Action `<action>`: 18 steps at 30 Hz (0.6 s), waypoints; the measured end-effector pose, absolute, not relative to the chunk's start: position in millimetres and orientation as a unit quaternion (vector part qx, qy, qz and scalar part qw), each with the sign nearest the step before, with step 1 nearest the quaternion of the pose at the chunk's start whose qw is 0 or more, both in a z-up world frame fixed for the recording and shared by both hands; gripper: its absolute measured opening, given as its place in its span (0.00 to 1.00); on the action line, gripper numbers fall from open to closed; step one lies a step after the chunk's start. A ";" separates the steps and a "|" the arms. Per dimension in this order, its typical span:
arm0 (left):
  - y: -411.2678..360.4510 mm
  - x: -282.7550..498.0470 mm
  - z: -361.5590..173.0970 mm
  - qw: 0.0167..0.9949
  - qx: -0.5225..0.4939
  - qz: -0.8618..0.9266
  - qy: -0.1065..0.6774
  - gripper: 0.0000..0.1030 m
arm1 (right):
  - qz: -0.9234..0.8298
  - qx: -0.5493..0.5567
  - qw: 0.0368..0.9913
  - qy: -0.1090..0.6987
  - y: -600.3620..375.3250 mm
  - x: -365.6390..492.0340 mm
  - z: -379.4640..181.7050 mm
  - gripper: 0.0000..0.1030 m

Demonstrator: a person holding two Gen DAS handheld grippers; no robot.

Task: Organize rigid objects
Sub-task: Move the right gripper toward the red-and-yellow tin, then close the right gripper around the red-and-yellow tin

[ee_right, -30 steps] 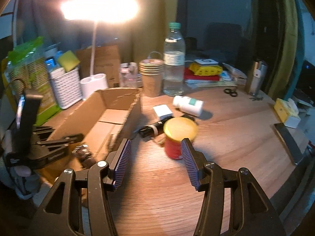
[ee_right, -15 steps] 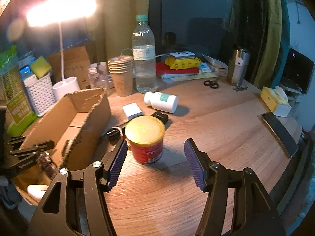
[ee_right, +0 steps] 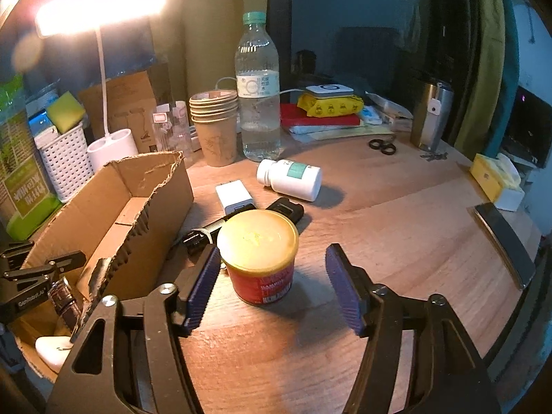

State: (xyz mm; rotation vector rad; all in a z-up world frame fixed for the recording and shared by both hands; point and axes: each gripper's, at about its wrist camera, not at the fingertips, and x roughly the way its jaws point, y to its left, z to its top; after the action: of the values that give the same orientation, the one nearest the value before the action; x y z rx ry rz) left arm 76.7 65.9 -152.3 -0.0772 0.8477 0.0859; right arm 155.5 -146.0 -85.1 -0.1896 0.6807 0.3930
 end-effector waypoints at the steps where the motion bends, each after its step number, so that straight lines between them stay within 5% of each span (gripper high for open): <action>1: 65.5 76.7 -152.6 0.910 -0.037 0.042 0.411 0.15 | 0.192 -0.093 0.919 0.332 -144.2 157.1 -86.1 0.66; 18: 65.8 76.8 -152.5 0.910 -0.038 0.042 0.411 0.15 | 0.190 -0.104 0.908 0.359 -127.2 181.8 -106.3 0.66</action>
State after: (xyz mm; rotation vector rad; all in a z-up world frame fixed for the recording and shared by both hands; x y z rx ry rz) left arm 76.8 65.8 -152.5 -0.0774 0.8480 0.0856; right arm 181.8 -127.2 -106.3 -0.2153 0.7418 0.3928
